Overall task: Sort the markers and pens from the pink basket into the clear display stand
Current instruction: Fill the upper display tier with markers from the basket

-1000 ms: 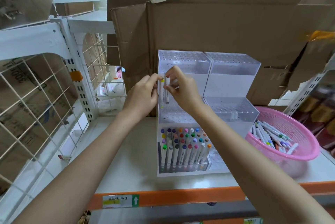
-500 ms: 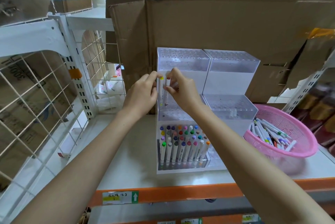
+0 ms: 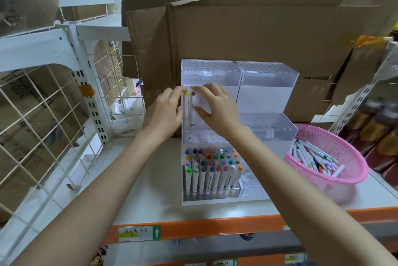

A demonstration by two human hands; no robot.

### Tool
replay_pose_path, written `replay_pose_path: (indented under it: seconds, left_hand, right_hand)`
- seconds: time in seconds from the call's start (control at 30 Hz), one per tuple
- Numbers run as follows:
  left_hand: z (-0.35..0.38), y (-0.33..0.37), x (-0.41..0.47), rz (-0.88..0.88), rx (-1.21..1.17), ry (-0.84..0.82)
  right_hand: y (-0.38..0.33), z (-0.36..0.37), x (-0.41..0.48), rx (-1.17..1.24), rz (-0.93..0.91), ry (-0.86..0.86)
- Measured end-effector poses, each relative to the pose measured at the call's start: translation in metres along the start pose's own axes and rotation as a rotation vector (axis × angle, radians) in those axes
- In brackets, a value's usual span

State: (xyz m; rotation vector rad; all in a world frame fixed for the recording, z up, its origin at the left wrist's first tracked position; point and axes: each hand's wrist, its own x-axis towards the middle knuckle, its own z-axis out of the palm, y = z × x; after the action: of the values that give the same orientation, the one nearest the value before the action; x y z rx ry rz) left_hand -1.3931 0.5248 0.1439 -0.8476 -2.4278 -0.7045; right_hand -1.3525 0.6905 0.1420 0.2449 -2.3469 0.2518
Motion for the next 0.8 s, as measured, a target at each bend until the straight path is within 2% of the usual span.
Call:
replay_pose_path:
  seconds: [0.23,0.4,0.6,0.8]
  left_hand:
    - [0.001,0.018,-0.007,0.049,0.187,0.053]
    - [0.014,0.050,-0.017,0.045,0.270,0.010]
    - [0.042,0.110,-0.021,0.060,0.248,-0.115]
    - [0.091,0.190,-0.016,0.132,0.171,-0.136]
  right_hand:
    - [0.017,-0.011,-0.019,-0.095,0.036,-0.075]
    - [0.037,-0.027,-0.040,-0.089,0.069,-0.133]
    - [0.078,-0.056,-0.068,-0.049,0.106,-0.179]
    - [0.137,-0.101,-0.111,-0.044,0.141,-0.136]
